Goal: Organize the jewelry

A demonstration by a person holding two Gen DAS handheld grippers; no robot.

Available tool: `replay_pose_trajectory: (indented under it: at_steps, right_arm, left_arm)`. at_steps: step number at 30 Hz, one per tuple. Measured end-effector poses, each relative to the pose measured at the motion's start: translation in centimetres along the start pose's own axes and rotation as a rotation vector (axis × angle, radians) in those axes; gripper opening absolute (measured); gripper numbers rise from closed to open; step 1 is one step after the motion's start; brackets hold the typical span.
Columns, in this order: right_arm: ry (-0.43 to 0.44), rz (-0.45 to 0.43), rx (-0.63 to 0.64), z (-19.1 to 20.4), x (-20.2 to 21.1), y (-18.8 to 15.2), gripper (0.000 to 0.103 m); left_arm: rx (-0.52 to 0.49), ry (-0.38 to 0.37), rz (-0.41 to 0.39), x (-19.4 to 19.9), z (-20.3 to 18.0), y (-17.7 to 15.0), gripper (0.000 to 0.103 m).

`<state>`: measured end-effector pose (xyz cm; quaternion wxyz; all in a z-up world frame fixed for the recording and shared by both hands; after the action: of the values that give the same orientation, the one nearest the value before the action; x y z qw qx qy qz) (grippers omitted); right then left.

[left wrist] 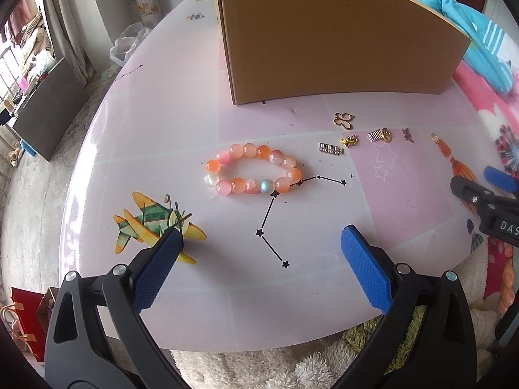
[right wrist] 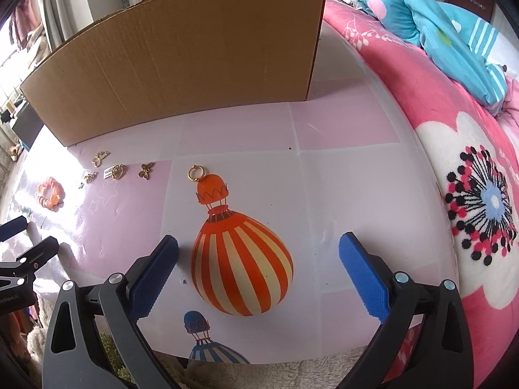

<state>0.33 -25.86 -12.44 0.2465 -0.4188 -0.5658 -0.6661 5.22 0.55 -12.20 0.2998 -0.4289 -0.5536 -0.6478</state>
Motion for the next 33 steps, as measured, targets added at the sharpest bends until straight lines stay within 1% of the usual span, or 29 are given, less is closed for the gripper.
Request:
replay_pose_trajectory:
  at_steps: [8,17,33]
  right_arm:
    - [0.002,0.011,-0.001,0.07,-0.07,0.02,0.096]
    - [-0.001,0.022,-0.006,0.08,-0.27,0.17,0.096]
    - [-0.006,0.017,-0.014,0.27,-0.26,0.23,0.096]
  left_arm:
    - [-0.007,-0.006,0.012,-0.04,-0.26,-0.12,0.096]
    - [-0.009,-0.006,0.003,-0.17,-0.11,-0.1,0.096]
    - [-0.01,-0.006,0.002,-0.1,-0.16,-0.16,0.096]
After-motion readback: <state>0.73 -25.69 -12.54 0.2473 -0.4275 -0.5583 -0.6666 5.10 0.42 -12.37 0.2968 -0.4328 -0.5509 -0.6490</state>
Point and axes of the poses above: each gripper's, at about its wrist camera, not at the fingertips, and x roughly against the way its jaws point, z to its left, y to its top, the point moved 10 cm from there along -x, roughly the way its jaws point, and after that the axes turned 1 degree about -z, right-handed, at the moved point
